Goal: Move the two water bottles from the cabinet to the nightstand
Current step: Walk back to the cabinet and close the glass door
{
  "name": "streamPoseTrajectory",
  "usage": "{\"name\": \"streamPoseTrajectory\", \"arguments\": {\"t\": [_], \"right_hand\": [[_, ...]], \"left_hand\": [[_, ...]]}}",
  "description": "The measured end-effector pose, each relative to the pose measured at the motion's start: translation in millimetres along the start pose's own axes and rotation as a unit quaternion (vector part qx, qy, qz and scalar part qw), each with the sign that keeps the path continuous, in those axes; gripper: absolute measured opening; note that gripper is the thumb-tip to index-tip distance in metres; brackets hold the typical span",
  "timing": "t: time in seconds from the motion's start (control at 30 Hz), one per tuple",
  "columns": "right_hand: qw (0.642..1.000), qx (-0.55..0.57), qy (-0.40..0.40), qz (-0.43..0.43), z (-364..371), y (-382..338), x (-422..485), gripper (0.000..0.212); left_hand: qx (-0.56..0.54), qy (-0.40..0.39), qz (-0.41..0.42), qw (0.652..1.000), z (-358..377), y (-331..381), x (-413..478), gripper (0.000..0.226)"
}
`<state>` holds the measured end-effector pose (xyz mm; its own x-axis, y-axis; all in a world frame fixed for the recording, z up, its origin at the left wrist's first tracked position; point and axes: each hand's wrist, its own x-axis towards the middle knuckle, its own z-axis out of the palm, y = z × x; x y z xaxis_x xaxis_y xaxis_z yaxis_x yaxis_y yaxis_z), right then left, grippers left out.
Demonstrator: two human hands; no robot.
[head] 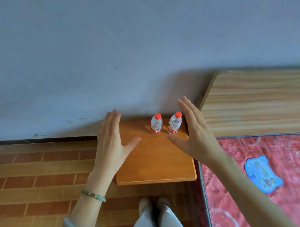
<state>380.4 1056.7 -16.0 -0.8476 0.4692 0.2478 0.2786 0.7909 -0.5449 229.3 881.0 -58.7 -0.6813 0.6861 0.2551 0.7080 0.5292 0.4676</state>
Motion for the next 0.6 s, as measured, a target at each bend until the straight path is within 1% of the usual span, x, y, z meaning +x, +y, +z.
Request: {"name": "streamPoseTrajectory", "arguments": {"t": [0.1, 0.23, 0.33, 0.43, 0.6], "right_hand": [[0.997, -0.049, -0.020, -0.047, -17.8, -29.0, 7.7, 0.088], [0.990, -0.072, -0.047, -0.111, -22.7, -59.0, 21.0, 0.088], [0.979, -0.079, -0.090, -0.164, -13.8, -80.0, 30.9, 0.089], [0.963, -0.074, -0.131, -0.222, -0.3, -103.2, 36.6, 0.091], [0.932, -0.029, -0.198, -0.302, 31.8, -146.9, 31.0, 0.084]], "left_hand": [[0.058, 0.030, 0.012, 0.998, -45.6, 7.7, -4.7, 0.083], [0.113, 0.081, -0.024, 0.990, -82.4, 13.2, -23.1, 0.081], [0.160, 0.100, -0.090, 0.978, -98.2, 10.8, -46.5, 0.084], [0.202, 0.099, -0.167, 0.960, -108.4, 8.5, -75.6, 0.089], [0.217, 0.123, -0.297, 0.922, -128.6, 4.4, -137.5, 0.092]]}}
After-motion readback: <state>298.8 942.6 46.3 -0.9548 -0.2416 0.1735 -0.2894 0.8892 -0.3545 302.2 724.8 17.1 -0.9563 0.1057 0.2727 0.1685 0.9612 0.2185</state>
